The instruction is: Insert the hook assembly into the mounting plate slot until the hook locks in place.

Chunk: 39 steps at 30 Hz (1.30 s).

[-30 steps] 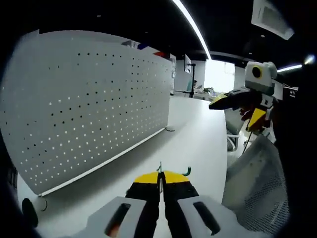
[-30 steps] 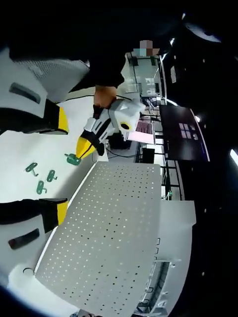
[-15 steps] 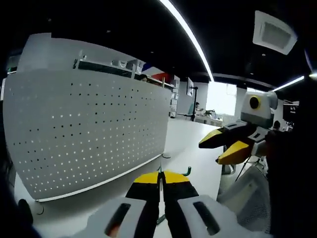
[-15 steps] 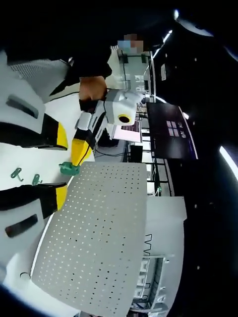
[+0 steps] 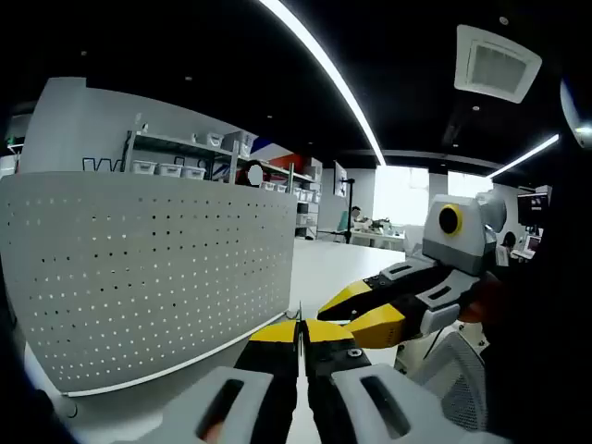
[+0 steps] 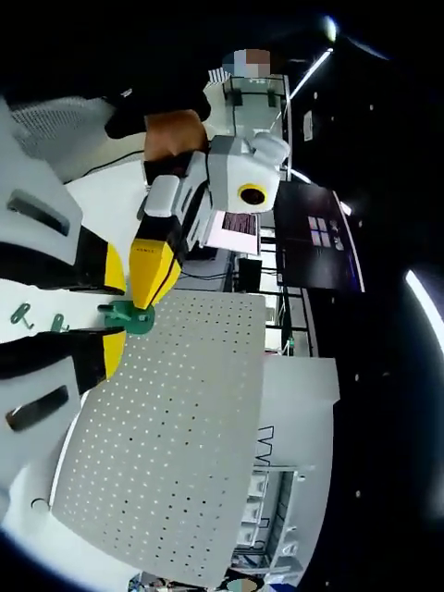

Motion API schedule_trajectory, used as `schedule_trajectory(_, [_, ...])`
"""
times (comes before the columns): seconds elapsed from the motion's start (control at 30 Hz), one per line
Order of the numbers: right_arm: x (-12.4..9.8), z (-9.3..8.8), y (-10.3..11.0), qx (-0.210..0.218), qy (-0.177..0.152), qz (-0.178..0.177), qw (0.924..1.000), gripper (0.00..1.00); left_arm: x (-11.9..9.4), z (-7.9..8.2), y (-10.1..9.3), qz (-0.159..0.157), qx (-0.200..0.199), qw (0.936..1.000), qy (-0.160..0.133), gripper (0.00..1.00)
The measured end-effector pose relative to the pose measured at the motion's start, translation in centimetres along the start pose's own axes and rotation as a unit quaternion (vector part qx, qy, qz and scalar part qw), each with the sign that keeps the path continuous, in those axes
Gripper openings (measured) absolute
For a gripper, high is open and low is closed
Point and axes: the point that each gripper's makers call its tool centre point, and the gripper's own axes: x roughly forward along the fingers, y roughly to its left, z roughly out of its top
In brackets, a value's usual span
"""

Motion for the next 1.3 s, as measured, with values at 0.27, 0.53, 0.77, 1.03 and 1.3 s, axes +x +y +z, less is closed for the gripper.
schedule_trajectory(0.27, [0.1,-0.2,-0.3,-0.014,0.005,-0.008,0.9999,0.06,0.4,-0.3,-0.3,-0.007,-0.005,1.0000,0.004,0.01])
schedule_trajectory(0.53, [0.0,-0.3,-0.6,-0.015,0.005,-0.017,0.9997,0.04,0.7,-0.4,-0.4,-0.012,-0.008,0.9999,0.008,0.01])
schedule_trajectory(0.77, [-0.1,-0.4,-1.0,-0.018,0.006,-0.027,0.9995,0.02,0.9,-0.3,-0.8,-0.022,-0.008,0.9997,0.008,0.01])
schedule_trajectory(1.03, [0.0,-0.5,-1.1,-0.021,0.007,-0.029,0.9993,0.02,0.9,-0.3,-0.8,-0.024,-0.008,0.9996,0.011,0.01])
schedule_trajectory(1.3, [-0.2,-0.4,-1.4,-0.009,0.004,-0.033,0.9994,0.01,1.0,0.0,-1.1,-0.027,0.021,0.9994,0.000,0.02])
